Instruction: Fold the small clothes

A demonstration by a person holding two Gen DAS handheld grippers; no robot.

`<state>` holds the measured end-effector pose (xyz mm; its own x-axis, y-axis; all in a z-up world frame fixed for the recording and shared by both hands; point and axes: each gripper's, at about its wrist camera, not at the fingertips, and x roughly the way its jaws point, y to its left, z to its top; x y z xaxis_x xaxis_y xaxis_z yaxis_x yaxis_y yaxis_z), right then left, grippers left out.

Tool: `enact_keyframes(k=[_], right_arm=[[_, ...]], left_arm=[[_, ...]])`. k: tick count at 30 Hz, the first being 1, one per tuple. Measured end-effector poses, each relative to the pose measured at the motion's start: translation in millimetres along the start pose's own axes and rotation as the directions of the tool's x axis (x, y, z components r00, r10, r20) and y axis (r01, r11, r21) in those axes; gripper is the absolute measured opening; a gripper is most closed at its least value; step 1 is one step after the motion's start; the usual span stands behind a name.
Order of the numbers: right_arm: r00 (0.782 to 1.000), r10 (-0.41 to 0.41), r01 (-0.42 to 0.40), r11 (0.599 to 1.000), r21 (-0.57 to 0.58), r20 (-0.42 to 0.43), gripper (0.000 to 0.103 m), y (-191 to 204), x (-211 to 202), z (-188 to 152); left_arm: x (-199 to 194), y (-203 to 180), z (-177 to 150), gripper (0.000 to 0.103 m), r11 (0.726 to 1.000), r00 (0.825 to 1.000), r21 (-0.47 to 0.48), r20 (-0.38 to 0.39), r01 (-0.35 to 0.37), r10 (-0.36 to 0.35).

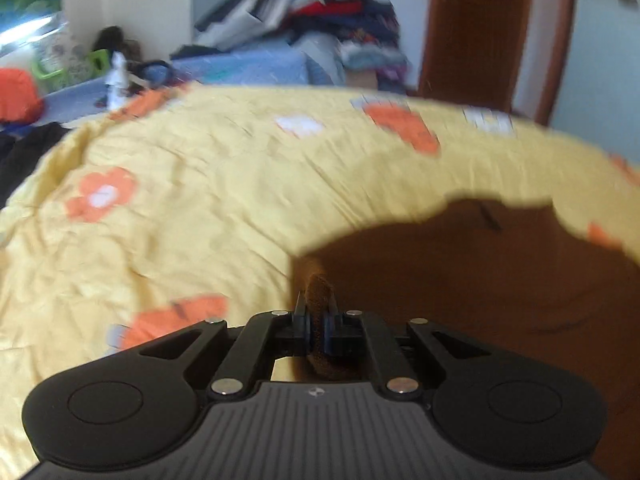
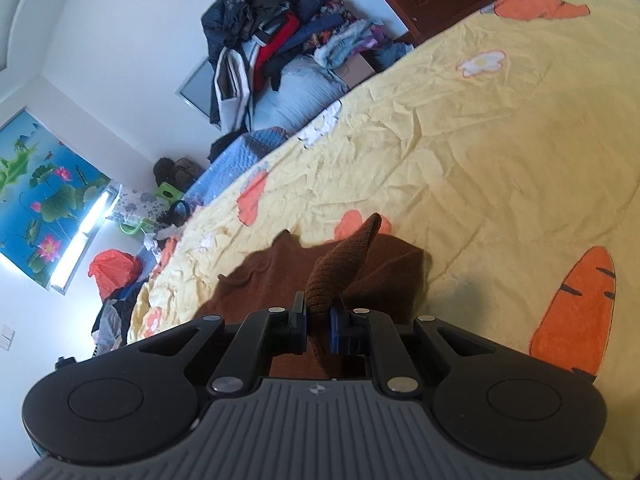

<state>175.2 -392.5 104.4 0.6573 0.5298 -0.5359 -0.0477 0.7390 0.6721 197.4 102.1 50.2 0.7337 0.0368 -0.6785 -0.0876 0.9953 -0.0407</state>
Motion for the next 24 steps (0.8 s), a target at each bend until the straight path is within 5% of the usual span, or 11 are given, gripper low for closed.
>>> enact_keyframes(k=[3, 8, 11, 14, 16, 18, 20, 22, 24], right_arm=[[1.0, 0.018, -0.018, 1.0, -0.007, 0.02, 0.017, -1.3, 0.7, 2.4], [0.998, -0.035, 0.037, 0.999, 0.028, -0.046, 0.017, -16.5, 32.0, -6.2], [0.996, -0.05, 0.05, 0.999, 0.007, -0.076, 0.017, -14.4, 40.7, -17.5], [0.997, -0.066, 0.065, 0.998, -0.015, -0.051, 0.017, -6.0, 36.0, -16.7], [0.997, -0.079, 0.077, 0.993, -0.085, -0.022, 0.017, 14.6, 34.3, -14.5], [0.998, -0.063, 0.057, 0.982, -0.181, -0.026, 0.017, 45.9, 43.7, -20.1], [0.992, -0.014, -0.014, 0.975, -0.224, -0.124, 0.025, 69.2, 64.2, -30.8], [0.976, 0.015, -0.061, 0.975, -0.211, -0.216, 0.062, 76.8, 79.2, -39.7], [0.987, 0.024, -0.056, 0.978, -0.199, -0.161, 0.07, 71.8, 69.9, -39.4]], left_arm=[[-7.9, 29.0, 14.0, 0.005, 0.998, 1.0, -0.068, 0.03, 0.003, -0.001], [24.6, 57.0, 0.2, 0.01, 0.995, 0.994, -0.069, -0.089, -0.075, 0.069], [10.1, 73.8, -10.4, 0.012, 0.983, 0.995, -0.154, -0.042, -0.101, 0.096], [-24.9, 70.3, -15.6, 0.013, 0.983, 0.998, -0.183, 0.052, -0.019, 0.029], [-40.4, 58.8, -15.6, 0.028, 0.985, 0.995, -0.163, 0.088, 0.065, -0.052], [-42.1, 47.9, -15.9, 0.07, 0.983, 0.991, -0.15, 0.094, 0.109, -0.095], [-36.9, 43.2, -18.3, 0.074, 0.981, 0.991, -0.16, 0.089, 0.11, -0.097], [-27.3, 47.8, -21.1, 0.074, 0.973, 0.994, -0.204, 0.041, 0.11, -0.104], [-19.4, 62.1, -29.6, 0.074, 0.953, 0.988, -0.267, 0.003, 0.147, -0.151]])
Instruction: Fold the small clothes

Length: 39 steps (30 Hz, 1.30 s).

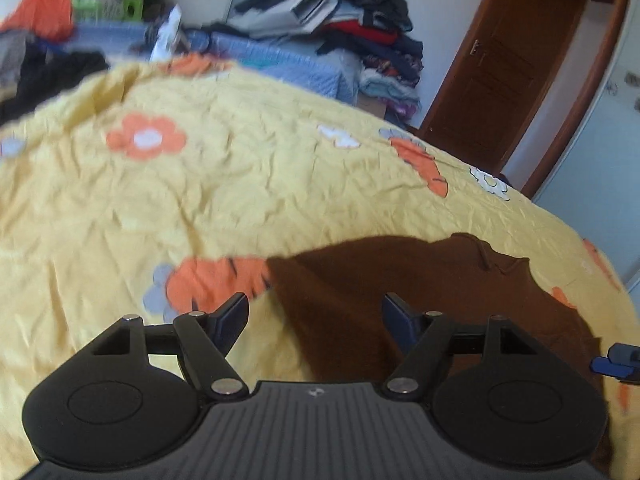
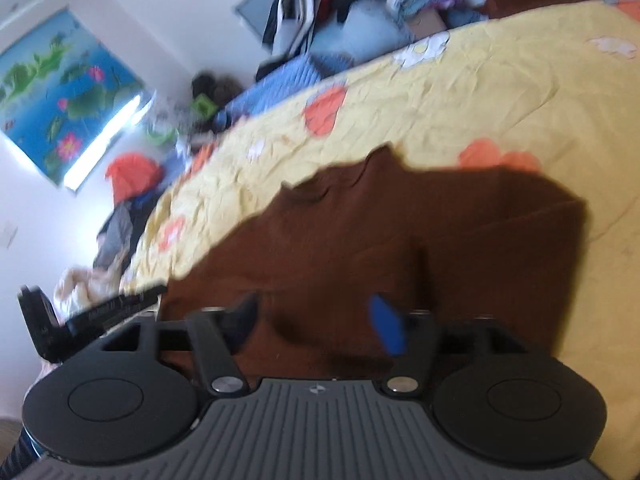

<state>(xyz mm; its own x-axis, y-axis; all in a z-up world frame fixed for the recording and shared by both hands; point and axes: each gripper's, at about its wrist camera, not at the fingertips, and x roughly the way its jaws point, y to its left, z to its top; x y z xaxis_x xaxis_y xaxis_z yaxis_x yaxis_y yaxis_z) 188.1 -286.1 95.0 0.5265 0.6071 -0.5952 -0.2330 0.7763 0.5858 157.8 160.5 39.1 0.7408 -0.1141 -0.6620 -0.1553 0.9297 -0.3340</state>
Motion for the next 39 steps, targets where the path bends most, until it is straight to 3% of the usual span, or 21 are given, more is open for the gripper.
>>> enact_keyframes(k=[3, 6, 8, 9, 10, 11, 12, 13, 14, 16, 17, 19, 21, 24, 25, 26, 29, 32, 34, 36, 39], right_arm=[[0.993, -0.086, 0.079, 0.993, 0.086, 0.083, 0.07, -29.1, -23.8, 7.1], [0.956, -0.261, 0.241, 0.959, 0.148, 0.136, 0.071, -61.9, -36.3, 15.9], [0.932, -0.34, 0.315, 0.931, 0.183, 0.124, 0.071, -80.5, -31.3, 21.4], [0.933, -0.345, 0.32, 0.927, 0.195, 0.106, 0.07, -88.1, -24.3, 21.9], [0.936, -0.327, 0.302, 0.936, 0.183, 0.129, 0.07, -88.5, -21.1, 21.7], [0.947, -0.3, 0.277, 0.944, 0.177, 0.114, 0.067, -87.8, -15.4, 22.3], [0.96, -0.262, 0.244, 0.955, 0.169, 0.096, 0.046, -84.8, -9.8, 23.6], [0.974, -0.218, 0.207, 0.966, 0.155, 0.057, 0.017, -81.8, -3.1, 25.7], [0.975, -0.218, 0.212, 0.971, 0.112, 0.045, 0.017, -74.5, 1.8, 26.6], [0.953, -0.284, 0.284, 0.959, 0.012, 0.101, 0.016, -63.4, -4.2, 26.1], [0.949, -0.297, 0.294, 0.955, 0.042, 0.103, 0.016, -72.0, -7.5, 26.3], [0.955, -0.281, 0.27, 0.957, 0.109, 0.097, 0.012, -93.9, -11.9, 22.5], [0.959, -0.263, 0.251, 0.961, 0.117, 0.104, 0.02, -94.0, -18.2, 16.7], [0.962, -0.241, 0.228, 0.968, 0.106, 0.13, 0.06, -82.3, -36.3, 6.9], [0.965, -0.217, 0.205, 0.974, 0.094, 0.149, 0.069, -75.7, -44.6, 1.9], [0.966, -0.2, 0.189, 0.979, 0.082, 0.161, 0.069, -71.0, -52.3, -4.4], [0.975, -0.187, 0.179, 0.981, 0.071, 0.124, 0.069, -65.4, -69.2, -20.9], [0.98, -0.19, 0.187, 0.981, 0.04, 0.061, 0.066, -55.5, -58.6, -33.7], [0.974, -0.227, 0.227, 0.974, -0.004, 0.004, 0.039, -46.9, -41.7, -39.1], [0.959, -0.282, 0.282, 0.955, -0.094, 0.014, 0.021, -37.9, -31.4, -44.1], [0.962, -0.272, 0.273, 0.96, -0.065, 0.014, 0.013, -48.0, -38.1, -42.6]], left_arm=[[7.9, 14.7, -7.4, 0.073, 0.999, 0.997, -0.046, -0.067, 0.021, -0.024], [15.0, 15.0, -6.9, 0.073, 0.998, 0.996, -0.06, -0.078, 0.036, -0.041], [24.7, 8.9, -2.5, 0.073, 0.997, 0.994, -0.061, -0.091, 0.048, -0.053], [29.3, 3.0, -1.0, 0.071, 0.999, 0.996, -0.028, -0.082, 0.027, -0.029], [34.0, -5.8, 0.6, 0.064, 0.999, 0.997, 0.032, -0.075, -0.012, 0.014], [38.5, -15.8, 2.0, 0.022, 0.993, 0.995, 0.105, -0.069, -0.058, 0.065], [41.5, -24.1, 3.1, 0.008, 0.984, 0.993, 0.159, -0.068, -0.086, 0.098], [39.0, -31.0, 4.8, 0.008, 0.978, 0.994, 0.189, -0.047, -0.092, 0.103], [33.4, -37.4, 6.3, 0.007, 0.969, 0.994, 0.224, -0.012, -0.102, 0.107], [27.9, -46.7, 5.2, 0.007, 0.943, 0.99, 0.3, 0.044, -0.141, 0.134], [33.0, -48.5, 0.8, 0.008, 0.926, 0.987, 0.342, 0.041, -0.161, 0.156], [46.7, -48.2, -17.8, 0.008, 0.86, 0.966, 0.44, 0.08, -0.257, 0.248], [37.9, -45.8, -31.0, 0.01, 0.842, 0.96, 0.46, 0.145, -0.281, 0.242], [7.4, -33.5, -31.8, 0.016, 0.906, 0.975, 0.363, 0.129, -0.216, 0.181], [-5.7, -28.0, -32.4, 0.019, 0.931, 0.981, 0.315, 0.118, -0.182, 0.152], [-20.9, -23.5, -36.0, 0.032, 0.954, 0.986, 0.263, 0.115, -0.147, 0.12], [-55.3, -21.1, -55.2, 0.098, 0.976, 0.99, 0.212, 0.141, -0.053, 0.023], [-48.8, -38.5, -74.5, 0.098, 0.943, 0.993, 0.32, 0.109, -0.087, 0.055], [-26.0, -42.2, -83.5, 0.052, 0.915, 0.988, 0.374, 0.043, -0.151, 0.145], [-23.3, -31.8, -82.1, 0.02, 0.929, 0.992, 0.347, 0.062, -0.128, 0.114], [-23.9, -16.3, -75.3, 0.017, 0.955, 0.997, 0.285, 0.033, -0.081, 0.075]])
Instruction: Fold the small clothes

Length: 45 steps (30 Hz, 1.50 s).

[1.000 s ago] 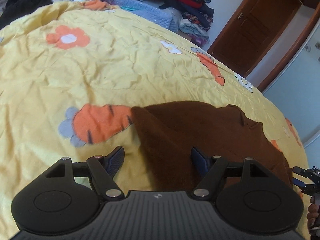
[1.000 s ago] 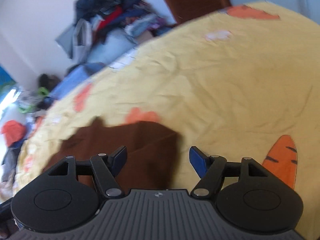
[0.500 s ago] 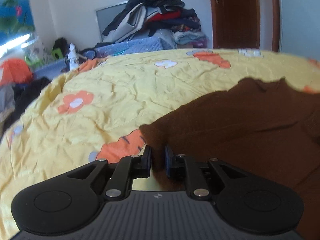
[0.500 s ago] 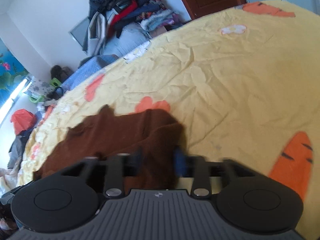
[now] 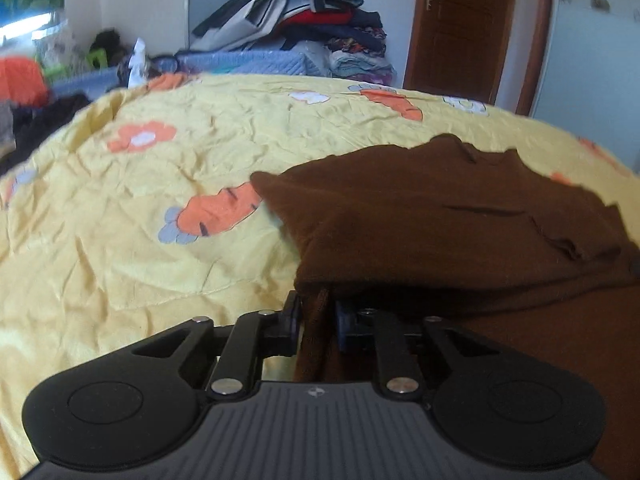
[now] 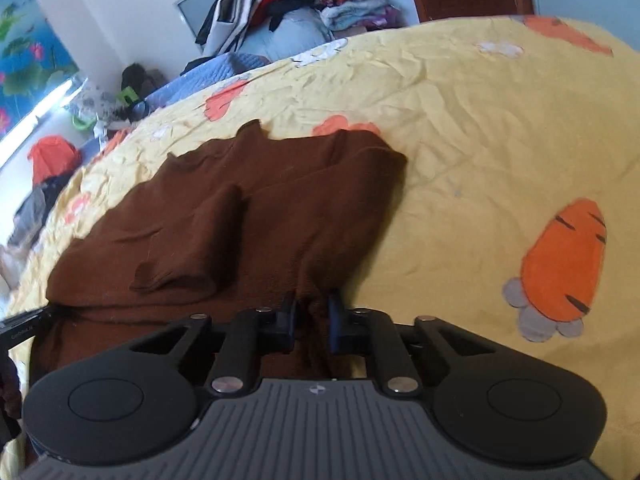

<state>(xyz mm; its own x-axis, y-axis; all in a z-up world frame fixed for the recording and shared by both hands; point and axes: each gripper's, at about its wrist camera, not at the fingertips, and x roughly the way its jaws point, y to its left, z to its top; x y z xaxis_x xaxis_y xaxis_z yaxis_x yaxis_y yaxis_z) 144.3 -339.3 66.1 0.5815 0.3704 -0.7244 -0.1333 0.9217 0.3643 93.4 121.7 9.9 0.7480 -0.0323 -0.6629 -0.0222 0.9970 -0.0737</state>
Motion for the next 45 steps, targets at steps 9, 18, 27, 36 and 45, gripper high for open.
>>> enact_keyframes(k=[9, 18, 27, 36, 45], right_arm=[[0.996, 0.077, -0.078, 0.997, 0.022, 0.036, 0.069, 11.4, -38.8, -31.7], [0.989, 0.141, -0.139, 0.989, 0.043, -0.048, 0.037, 12.1, -80.4, -91.7], [0.989, 0.138, -0.131, 0.983, 0.129, -0.047, 0.01, -15.7, -93.0, -104.4], [0.962, 0.262, -0.24, 0.946, 0.217, -0.082, 0.056, -9.1, -125.7, -140.7], [0.934, 0.321, -0.276, 0.927, 0.253, -0.159, 0.011, -0.9, -142.1, -183.9]], left_arm=[[-41.2, 42.1, -35.4, 0.064, 0.909, 0.984, -0.381, 0.015, 0.169, -0.177], [-98.1, 38.2, -99.8, 0.068, 0.793, 0.946, -0.527, 0.08, 0.307, -0.313], [-96.3, 51.5, -95.4, 0.003, 0.881, 0.979, -0.446, -0.045, 0.16, -0.2], [-134.5, 49.3, -135.6, 0.073, 0.734, 0.912, -0.585, 0.022, 0.344, -0.41], [-142.2, 35.4, -159.4, 0.004, 0.75, 0.905, -0.585, -0.06, 0.31, -0.421]])
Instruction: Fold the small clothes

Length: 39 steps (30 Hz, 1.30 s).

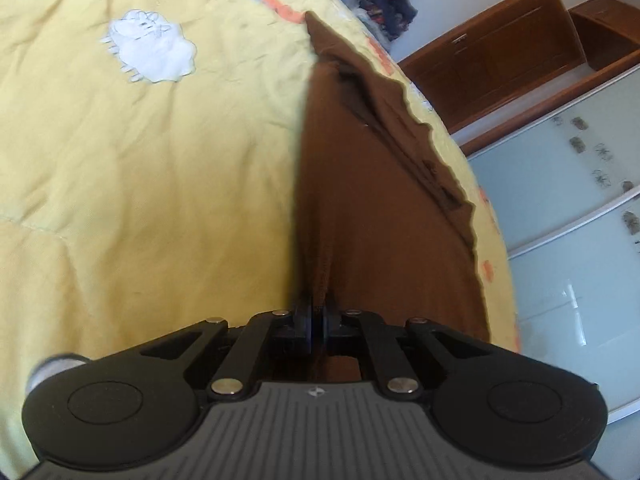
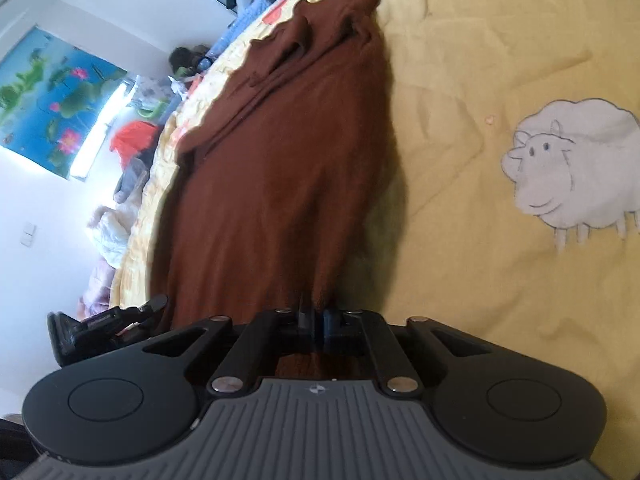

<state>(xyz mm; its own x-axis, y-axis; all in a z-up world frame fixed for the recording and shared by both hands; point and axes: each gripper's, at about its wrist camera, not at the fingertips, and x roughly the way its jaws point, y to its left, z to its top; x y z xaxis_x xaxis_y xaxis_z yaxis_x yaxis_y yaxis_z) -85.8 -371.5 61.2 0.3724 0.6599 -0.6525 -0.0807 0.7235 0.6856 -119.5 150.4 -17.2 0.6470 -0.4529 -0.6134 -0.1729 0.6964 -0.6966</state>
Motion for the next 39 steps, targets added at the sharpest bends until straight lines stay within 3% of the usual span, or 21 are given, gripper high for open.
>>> enact_keyframes(k=[3, 7, 8, 9, 10, 11, 12, 13, 14, 15, 17, 18, 19, 20, 21, 28, 32, 34, 37, 38, 39], right_arm=[[0.999, -0.029, 0.03, 0.999, -0.019, 0.031, 0.01, 2.0, -18.2, -3.9], [0.998, -0.04, 0.04, 0.999, 0.0, 0.046, 0.008, -12.4, -25.9, -12.0], [0.998, -0.025, 0.023, 0.999, 0.023, 0.054, 0.008, -15.1, -24.2, -13.7], [0.998, -0.019, 0.016, 0.999, 0.045, 0.062, 0.013, -16.6, -23.5, -15.9], [0.998, -0.003, -0.001, 0.998, 0.058, 0.065, 0.026, -16.3, -25.1, -18.7], [0.998, 0.021, -0.025, 0.998, 0.063, 0.064, 0.035, -16.5, -27.2, -20.8], [0.997, 0.05, -0.053, 0.997, 0.058, 0.061, 0.054, -13.6, -29.2, -24.7], [0.996, 0.068, -0.071, 0.996, 0.047, 0.053, 0.064, -10.4, -31.1, -28.9], [0.997, 0.069, -0.071, 0.997, 0.036, 0.037, 0.064, -6.9, -31.4, -32.6], [0.997, 0.068, -0.068, 0.997, 0.028, 0.027, 0.064, -4.1, -31.3, -35.0], [0.996, 0.087, -0.087, 0.995, 0.04, 0.016, 0.063, -2.2, -28.5, -38.8], [0.996, 0.089, -0.089, 0.995, 0.04, 0.012, 0.056, -0.8, -26.3, -37.8], [0.997, 0.078, -0.078, 0.996, 0.044, 0.005, 0.036, -0.7, -22.4, -36.9], [0.998, 0.062, -0.062, 0.997, 0.048, -0.012, 0.022, -0.8, -18.9, -37.2], [0.999, 0.041, -0.039, 0.998, 0.046, -0.028, 0.012, -1.2, -15.5, -38.3], [1.0, -0.015, 0.015, 1.0, 0.01, -0.001, 0.01, -6.0, -43.4, -46.5], [1.0, 0.003, -0.003, 1.0, 0.019, -0.006, 0.008, -13.0, -36.9, -48.1], [1.0, -0.017, 0.017, 1.0, 0.017, 0.0, 0.019, -7.8, -39.0, -45.6], [0.994, -0.059, 0.06, 0.998, -0.011, 0.095, 0.043, 0.0, -54.0, -30.9], [0.989, -0.069, 0.073, 0.997, -0.025, 0.133, 0.044, 3.8, -55.6, -20.5], [0.984, -0.077, 0.086, 0.995, -0.047, 0.16, 0.044, 9.4, -53.4, -7.6]], left_arm=[[-24.5, -4.8, 6.5, 0.004, 0.995, 0.995, 0.071, 0.076, -0.064, 0.059], [-29.4, 14.4, 6.1, 0.003, 0.991, 0.991, 0.069, 0.068, -0.118, 0.113], [-31.5, 18.3, 3.0, 0.003, 0.995, 0.994, 0.05, 0.07, -0.091, 0.087], [-33.7, 20.3, 0.3, 0.004, 0.997, 0.996, 0.027, 0.057, -0.067, 0.065], [-37.2, 21.4, -3.0, 0.005, 0.999, 0.998, 0.007, 0.044, -0.034, 0.034], [-40.6, 23.4, -7.3, 0.015, 1.0, 0.999, -0.015, 0.032, 0.002, -0.002], [-44.7, 27.7, -12.0, 0.04, 0.999, 0.999, -0.043, 0.02, 0.03, -0.029], [-48.5, 29.7, -17.9, 0.049, 0.996, 0.997, -0.063, 0.024, 0.069, -0.067], [-50.8, 28.5, -23.5, 0.069, 0.992, 0.994, -0.074, 0.031, 0.106, -0.104], [-51.9, 25.5, -28.2, 0.075, 0.99, 0.992, -0.073, 0.034, 0.121, -0.119], [-49.4, 18.2, -34.8, 0.074, 0.992, 0.993, -0.043, 0.034, 0.116, -0.114], [-47.8, 14.7, -36.2, 0.071, 0.994, 0.993, -0.025, 0.041, 0.109, -0.108], [-42.6, 8.9, -37.0, 0.065, 0.996, 0.995, -0.009, 0.04, 0.091, -0.09], [-38.4, 6.3, -36.3, 0.03, 0.998, 0.998, 0.008, 0.017, 0.055, -0.055], [-31.0, 4.7, -35.3, 0.008, 1.0, 1.0, 0.02, -0.018, 0.007, -0.007], [-53.3, 2.1, -30.7, 0.008, 0.985, 0.997, 0.159, -0.003, -0.072, 0.073], [-50.3, 8.2, -30.4, 0.012, 0.987, 0.998, 0.155, -0.035, -0.041, 0.047], [-59.6, 4.9, -24.4, 0.012, 0.986, 0.999, 0.165, -0.027, -0.02, 0.025], [-81.0, -13.3, -5.8, 0.015, 0.962, 0.993, 0.261, 0.109, -0.076, 0.049], [-81.4, -23.5, 3.4, 0.027, 0.949, 0.986, 0.3, 0.16, -0.102, 0.055], [-77.0, -34.7, 13.3, 0.05, 0.933, 0.977, 0.335, 0.204, -0.131, 0.064]])
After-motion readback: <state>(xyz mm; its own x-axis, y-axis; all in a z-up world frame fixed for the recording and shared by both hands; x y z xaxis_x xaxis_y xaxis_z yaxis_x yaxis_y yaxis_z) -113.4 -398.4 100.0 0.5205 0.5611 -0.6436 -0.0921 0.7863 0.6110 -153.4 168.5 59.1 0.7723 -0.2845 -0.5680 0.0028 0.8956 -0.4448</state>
